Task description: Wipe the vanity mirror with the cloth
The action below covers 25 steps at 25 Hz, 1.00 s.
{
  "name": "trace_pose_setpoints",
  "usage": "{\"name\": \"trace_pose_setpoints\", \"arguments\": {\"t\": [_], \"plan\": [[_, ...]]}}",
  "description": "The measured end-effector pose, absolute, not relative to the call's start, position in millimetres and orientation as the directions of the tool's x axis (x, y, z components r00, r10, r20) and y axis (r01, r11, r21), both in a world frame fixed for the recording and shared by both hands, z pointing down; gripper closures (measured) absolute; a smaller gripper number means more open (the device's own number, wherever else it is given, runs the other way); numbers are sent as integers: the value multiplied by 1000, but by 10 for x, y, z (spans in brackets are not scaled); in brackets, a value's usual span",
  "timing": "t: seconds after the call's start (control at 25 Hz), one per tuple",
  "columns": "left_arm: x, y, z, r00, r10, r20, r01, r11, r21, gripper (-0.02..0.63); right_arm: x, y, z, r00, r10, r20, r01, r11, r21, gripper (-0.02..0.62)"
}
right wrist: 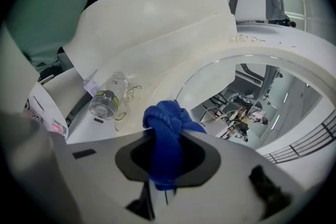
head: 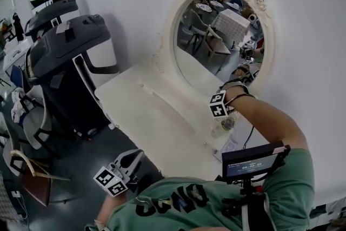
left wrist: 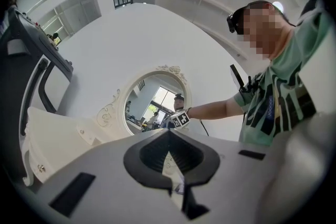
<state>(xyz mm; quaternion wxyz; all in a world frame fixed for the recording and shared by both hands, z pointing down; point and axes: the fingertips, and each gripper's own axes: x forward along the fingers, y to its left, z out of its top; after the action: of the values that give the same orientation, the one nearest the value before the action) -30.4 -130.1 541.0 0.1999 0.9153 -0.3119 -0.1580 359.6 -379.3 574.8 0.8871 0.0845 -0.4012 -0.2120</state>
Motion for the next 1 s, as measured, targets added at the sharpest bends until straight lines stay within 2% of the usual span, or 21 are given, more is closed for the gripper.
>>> {"name": "trace_pose_setpoints", "arguments": {"t": [0.12, 0.2, 0.32, 0.44, 0.6, 0.72, 1.0], "plan": [[-455, -1269, 5462, 735, -660, -157, -528, -701, 480, 600, 3355, -3858, 5698, 525, -444, 726, 294, 895, 335, 525], [-549, -1263, 5510, 722, -675, -150, -537, -684, 493, 600, 2950, -4090, 5533, 413, -528, 742, 327, 846, 420, 525], [-700, -1336, 5603, 706, -695, -140, -551, -662, 508, 600, 2165, -4683, 5210, 213, -710, 672, 425, 686, 590, 525], [-903, -1422, 5687, 680, -722, -128, -573, -633, 521, 600, 1523, -5282, 4957, 75, -831, 552, 494, 512, 703, 525], [-1280, -1532, 5817, 636, -765, -100, -613, -580, 537, 600, 1220, -6007, 4773, 66, -915, 397, 547, 366, 753, 525], [-1525, -1610, 5925, 605, -792, -76, -641, -542, 544, 600, 1081, -6354, 4736, 48, -944, 327, 565, 296, 770, 525], [-1567, -1808, 6044, 607, -792, -61, -636, -531, 560, 600, 891, -6562, 4868, 19, -951, 307, 622, 252, 742, 523]]}}
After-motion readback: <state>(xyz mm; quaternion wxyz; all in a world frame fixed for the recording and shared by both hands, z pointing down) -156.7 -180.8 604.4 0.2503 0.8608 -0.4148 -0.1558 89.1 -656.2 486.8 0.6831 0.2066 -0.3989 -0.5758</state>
